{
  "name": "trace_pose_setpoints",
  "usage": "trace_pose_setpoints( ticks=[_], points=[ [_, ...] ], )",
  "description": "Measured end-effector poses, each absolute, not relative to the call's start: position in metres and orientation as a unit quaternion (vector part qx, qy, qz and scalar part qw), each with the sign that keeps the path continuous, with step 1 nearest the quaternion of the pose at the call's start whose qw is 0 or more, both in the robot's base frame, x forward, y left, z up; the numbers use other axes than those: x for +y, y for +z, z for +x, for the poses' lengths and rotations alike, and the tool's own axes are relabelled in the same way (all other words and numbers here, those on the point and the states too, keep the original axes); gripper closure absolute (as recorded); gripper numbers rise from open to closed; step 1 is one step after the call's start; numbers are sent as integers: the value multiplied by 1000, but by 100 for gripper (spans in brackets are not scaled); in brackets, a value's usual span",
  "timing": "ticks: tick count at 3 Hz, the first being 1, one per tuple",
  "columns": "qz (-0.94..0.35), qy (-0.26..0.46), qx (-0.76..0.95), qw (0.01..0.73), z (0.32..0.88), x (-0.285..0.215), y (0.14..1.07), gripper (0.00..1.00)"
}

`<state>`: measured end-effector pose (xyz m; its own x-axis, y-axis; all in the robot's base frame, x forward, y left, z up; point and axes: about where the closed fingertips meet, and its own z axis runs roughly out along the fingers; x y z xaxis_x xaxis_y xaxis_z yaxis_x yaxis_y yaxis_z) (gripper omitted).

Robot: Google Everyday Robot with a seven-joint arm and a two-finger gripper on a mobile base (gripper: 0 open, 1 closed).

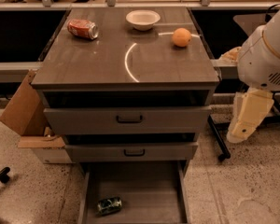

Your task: Pick green can from bottom drawer and place on counter

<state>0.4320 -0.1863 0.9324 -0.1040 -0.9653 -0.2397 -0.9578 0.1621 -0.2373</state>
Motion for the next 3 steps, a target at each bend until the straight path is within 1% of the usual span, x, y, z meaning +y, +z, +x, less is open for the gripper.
trace_pose_setpoints(
  ticks=[1,3],
  points=[
    [-657,-1,735,169,436,-184,910,0],
    [-685,46,702,190,447,-182,824,0]
  ],
)
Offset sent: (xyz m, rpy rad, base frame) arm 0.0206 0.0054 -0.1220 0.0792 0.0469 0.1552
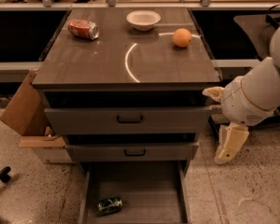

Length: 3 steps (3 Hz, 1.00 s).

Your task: Pick green can from bottom drawer and place on counter

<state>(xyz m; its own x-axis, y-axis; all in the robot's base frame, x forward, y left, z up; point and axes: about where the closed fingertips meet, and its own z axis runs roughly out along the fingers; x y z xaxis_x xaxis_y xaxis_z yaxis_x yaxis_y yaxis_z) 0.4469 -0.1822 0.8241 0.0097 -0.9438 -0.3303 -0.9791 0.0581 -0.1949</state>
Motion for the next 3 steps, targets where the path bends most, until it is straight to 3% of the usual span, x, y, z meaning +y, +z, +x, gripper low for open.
trace_pose_setpoints(
  ticks=[3],
  points=[
    [-685,105,687,216,454,-173,741,0]
  ],
)
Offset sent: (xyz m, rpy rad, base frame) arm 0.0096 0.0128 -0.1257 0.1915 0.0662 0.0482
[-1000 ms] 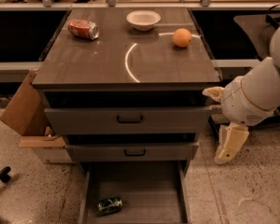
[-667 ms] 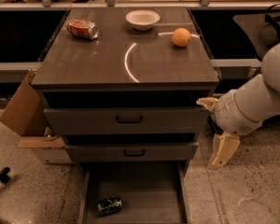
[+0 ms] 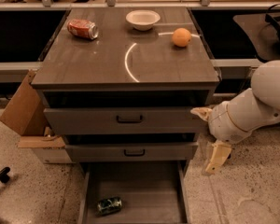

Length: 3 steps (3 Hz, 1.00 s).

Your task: Pick green can from bottom drawer and place on counter

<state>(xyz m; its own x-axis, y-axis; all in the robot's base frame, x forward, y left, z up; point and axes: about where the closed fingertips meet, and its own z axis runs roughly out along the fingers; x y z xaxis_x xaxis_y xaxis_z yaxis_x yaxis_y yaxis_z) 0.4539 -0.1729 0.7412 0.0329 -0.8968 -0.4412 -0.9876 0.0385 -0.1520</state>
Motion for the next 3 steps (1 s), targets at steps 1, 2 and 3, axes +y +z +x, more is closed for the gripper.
trace_pose_setpoints(
  ticks=[1,2,3],
  points=[
    [-691,113,680,218,453,-166,714,0],
    [-702,116,668,220,449,-151,669,0],
    [-708,130,658,223,447,-136,629,0]
  ],
)
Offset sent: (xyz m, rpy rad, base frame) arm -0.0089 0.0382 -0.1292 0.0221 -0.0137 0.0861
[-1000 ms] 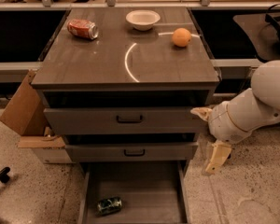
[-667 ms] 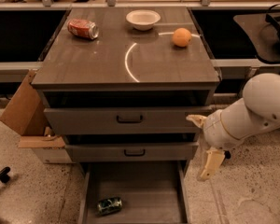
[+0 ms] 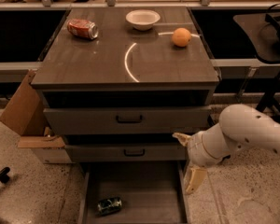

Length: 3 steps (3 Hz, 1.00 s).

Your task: Pick green can from bottom drawer and place on counter

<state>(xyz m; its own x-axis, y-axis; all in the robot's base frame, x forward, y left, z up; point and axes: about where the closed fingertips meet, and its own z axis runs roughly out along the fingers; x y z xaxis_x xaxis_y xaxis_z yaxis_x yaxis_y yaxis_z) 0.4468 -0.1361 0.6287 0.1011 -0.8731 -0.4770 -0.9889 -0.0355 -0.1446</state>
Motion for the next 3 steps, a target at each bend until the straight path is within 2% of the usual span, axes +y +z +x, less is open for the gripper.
trace_pose_setpoints(
  ticks=[3],
  points=[
    [-694,217,647,228,439,-94,503,0]
  ],
)
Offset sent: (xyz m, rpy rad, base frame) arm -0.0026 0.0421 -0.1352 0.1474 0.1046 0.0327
